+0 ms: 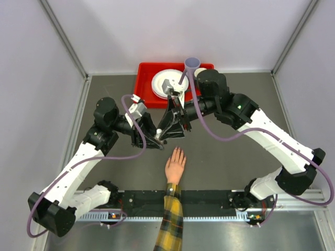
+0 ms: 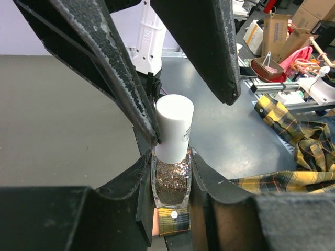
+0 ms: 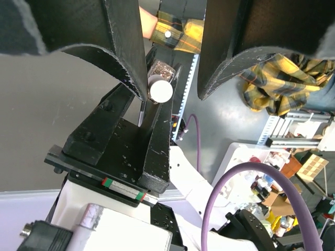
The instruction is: Paint the nails
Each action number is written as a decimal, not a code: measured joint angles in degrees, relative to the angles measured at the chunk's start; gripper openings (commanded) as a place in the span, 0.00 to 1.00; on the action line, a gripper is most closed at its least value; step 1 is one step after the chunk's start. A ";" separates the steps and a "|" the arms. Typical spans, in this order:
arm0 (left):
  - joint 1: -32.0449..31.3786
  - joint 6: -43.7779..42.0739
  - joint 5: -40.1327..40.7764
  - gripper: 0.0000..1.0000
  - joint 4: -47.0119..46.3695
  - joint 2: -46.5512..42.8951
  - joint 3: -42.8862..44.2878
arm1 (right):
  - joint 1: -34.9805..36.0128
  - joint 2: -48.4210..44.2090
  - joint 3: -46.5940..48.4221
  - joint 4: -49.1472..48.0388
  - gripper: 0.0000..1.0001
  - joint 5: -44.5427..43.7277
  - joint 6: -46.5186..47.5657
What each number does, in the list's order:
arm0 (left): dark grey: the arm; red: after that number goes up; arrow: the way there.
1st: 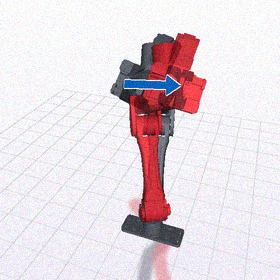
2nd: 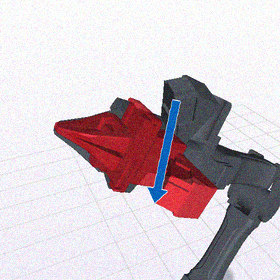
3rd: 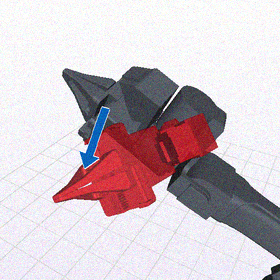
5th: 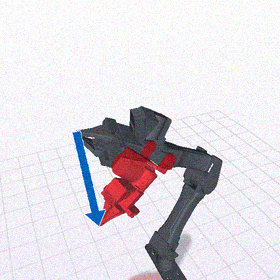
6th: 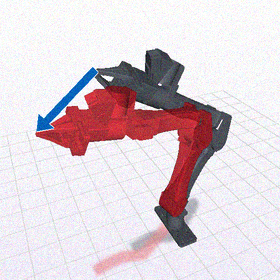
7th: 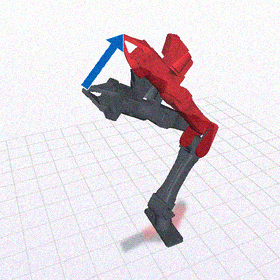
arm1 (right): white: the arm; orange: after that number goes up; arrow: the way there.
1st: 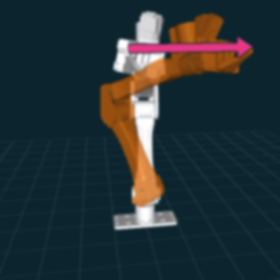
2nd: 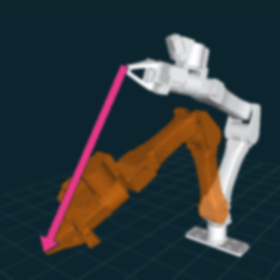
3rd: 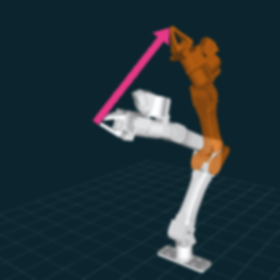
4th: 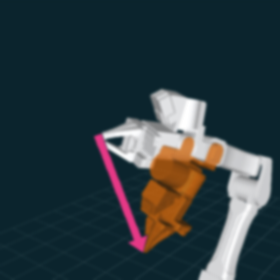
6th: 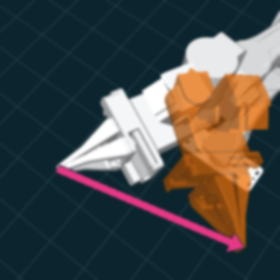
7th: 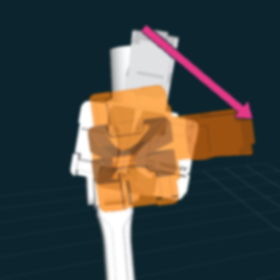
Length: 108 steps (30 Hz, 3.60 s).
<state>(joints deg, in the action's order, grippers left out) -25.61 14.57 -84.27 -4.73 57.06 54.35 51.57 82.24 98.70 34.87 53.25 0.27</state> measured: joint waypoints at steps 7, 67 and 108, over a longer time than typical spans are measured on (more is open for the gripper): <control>-0.07 -0.17 -0.39 0.00 0.02 0.48 0.00 | 0.00 0.37 0.04 -0.20 0.27 -0.24 0.13; -0.17 11.58 5.51 0.00 -14.78 -0.63 -2.14 | -2.86 -1.36 -5.27 -10.14 0.34 5.22 -2.82; -0.09 -7.06 36.20 0.00 -0.52 -2.51 -3.15 | 4.31 -4.70 -2.45 -1.44 0.58 -46.25 -7.32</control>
<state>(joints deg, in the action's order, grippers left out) -25.69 7.51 -48.07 -5.26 54.54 51.20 55.88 77.54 96.25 33.43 7.01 -7.05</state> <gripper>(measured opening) 0.314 0.588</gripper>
